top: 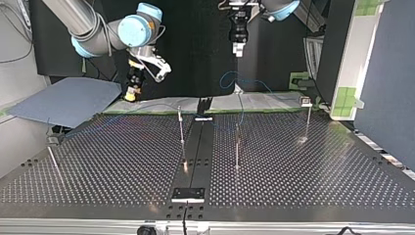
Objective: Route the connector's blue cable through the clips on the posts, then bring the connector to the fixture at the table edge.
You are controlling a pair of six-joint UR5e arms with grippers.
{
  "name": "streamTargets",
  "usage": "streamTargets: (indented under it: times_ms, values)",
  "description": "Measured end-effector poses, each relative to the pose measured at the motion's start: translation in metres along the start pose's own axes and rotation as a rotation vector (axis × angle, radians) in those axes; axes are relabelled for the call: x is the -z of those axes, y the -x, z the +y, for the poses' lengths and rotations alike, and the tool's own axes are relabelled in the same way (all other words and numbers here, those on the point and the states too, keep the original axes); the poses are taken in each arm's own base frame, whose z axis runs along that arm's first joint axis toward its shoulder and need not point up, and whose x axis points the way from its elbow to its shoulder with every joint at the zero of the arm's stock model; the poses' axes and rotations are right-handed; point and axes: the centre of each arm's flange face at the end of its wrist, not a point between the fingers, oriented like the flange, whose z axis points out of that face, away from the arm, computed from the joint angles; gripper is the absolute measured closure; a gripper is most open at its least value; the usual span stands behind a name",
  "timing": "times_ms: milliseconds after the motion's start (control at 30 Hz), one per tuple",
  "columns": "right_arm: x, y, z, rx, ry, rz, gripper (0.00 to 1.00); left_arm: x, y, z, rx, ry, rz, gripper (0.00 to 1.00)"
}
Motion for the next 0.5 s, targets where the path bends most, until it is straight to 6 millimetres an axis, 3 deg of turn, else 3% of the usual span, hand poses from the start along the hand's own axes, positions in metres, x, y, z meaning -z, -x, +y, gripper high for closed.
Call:
streamTargets:
  times_ms: [500]
  values:
    - [0.061,0.021,-0.040,-0.003,-0.149,-0.063,0.00,-0.010,0.002,0.015,0.016,0.081,0.007,0.00]
